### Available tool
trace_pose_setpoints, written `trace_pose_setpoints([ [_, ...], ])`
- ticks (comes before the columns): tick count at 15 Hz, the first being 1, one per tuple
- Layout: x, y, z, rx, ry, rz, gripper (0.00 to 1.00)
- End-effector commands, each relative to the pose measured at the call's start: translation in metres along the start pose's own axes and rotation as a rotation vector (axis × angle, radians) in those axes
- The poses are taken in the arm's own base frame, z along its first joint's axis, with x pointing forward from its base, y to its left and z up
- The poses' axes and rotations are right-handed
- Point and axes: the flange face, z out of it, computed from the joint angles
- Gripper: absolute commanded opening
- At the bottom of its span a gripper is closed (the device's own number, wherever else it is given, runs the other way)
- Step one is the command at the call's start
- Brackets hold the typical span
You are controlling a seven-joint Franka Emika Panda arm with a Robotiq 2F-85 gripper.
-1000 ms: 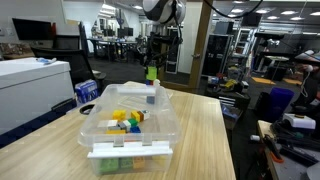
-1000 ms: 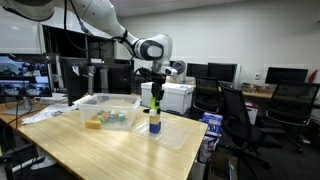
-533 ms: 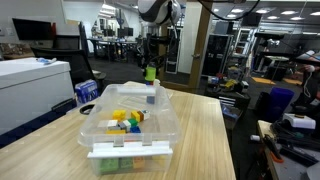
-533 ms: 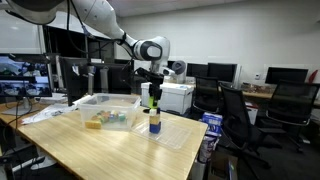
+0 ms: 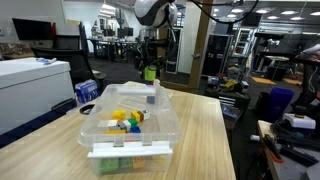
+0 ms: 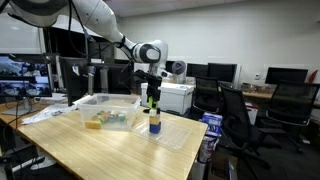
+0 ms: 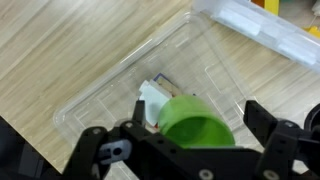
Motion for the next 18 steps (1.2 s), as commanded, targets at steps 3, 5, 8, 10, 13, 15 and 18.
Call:
trace_pose_setpoints([
  [3,-0.02,-0.02,-0.025,-0.15,0.043,-0.025,1.0],
  [5,-0.032,-0.031,-0.039,-0.242,0.084,-0.057,1.0],
  [8,-0.055,-0.055,-0.061,-0.328,0.136,-0.138,1.0],
  [10,-0.068,-0.071,-0.073,-0.336,0.182,-0.206,1.0],
  [13,-0.09,-0.095,-0.083,-0.306,0.246,-0.334,1.0],
  [15,-0.111,-0.115,-0.076,-0.267,0.283,-0.438,1.0],
  [18,-0.154,-0.147,-0.051,-0.182,0.32,-0.586,1.0],
])
